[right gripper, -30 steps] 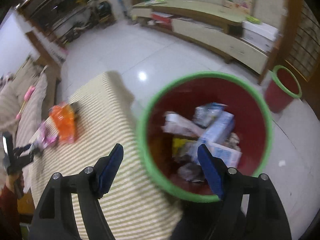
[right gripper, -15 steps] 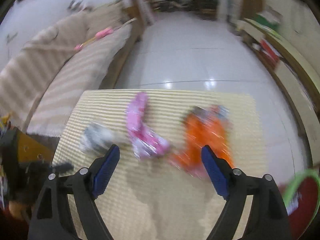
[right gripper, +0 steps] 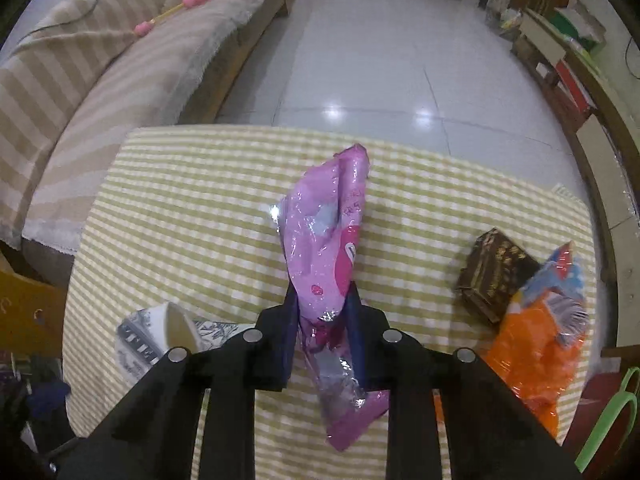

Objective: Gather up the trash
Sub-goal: 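Grasp the pink wrapper with the right tool while the left tool holds the cup, then carry the pink wrapper in the right tool and paper cup in the left tool over the bin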

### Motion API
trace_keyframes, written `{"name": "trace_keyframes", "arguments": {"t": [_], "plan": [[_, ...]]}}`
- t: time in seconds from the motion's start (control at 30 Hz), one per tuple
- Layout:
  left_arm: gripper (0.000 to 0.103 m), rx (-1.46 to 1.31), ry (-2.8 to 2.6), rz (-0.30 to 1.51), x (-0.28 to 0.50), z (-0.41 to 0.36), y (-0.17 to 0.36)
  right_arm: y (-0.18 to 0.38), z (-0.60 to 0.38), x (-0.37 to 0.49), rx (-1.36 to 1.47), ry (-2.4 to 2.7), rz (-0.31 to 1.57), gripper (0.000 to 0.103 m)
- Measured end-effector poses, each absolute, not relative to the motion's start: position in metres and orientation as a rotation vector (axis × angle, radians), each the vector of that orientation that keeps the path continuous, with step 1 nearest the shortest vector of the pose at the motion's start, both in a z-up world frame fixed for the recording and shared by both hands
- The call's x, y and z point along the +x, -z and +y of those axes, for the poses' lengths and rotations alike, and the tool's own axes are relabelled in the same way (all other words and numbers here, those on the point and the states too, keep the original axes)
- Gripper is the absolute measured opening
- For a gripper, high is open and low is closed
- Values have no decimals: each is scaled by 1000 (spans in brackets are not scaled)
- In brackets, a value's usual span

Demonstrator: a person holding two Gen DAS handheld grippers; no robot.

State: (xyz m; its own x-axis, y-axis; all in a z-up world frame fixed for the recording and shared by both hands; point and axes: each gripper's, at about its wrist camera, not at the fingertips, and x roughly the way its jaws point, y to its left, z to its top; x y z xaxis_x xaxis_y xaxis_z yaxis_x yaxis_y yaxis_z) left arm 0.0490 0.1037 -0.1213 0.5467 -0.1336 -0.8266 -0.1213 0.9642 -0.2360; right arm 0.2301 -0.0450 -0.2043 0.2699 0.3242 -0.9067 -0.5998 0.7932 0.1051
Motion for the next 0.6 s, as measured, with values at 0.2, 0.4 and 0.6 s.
{"name": "trace_keyframes", "arguments": {"t": [0.2,0.4,0.6], "plan": [[81,-78,136,974,103,85,119,164,-110,189,-132,-653,1047,18],[81,-45,233,1069,152,68,147,153,-190,154,51,-601,1083,18],[58,-56,214,1095,159,55,163,157,-219,119,119,-544,1129,19]]}}
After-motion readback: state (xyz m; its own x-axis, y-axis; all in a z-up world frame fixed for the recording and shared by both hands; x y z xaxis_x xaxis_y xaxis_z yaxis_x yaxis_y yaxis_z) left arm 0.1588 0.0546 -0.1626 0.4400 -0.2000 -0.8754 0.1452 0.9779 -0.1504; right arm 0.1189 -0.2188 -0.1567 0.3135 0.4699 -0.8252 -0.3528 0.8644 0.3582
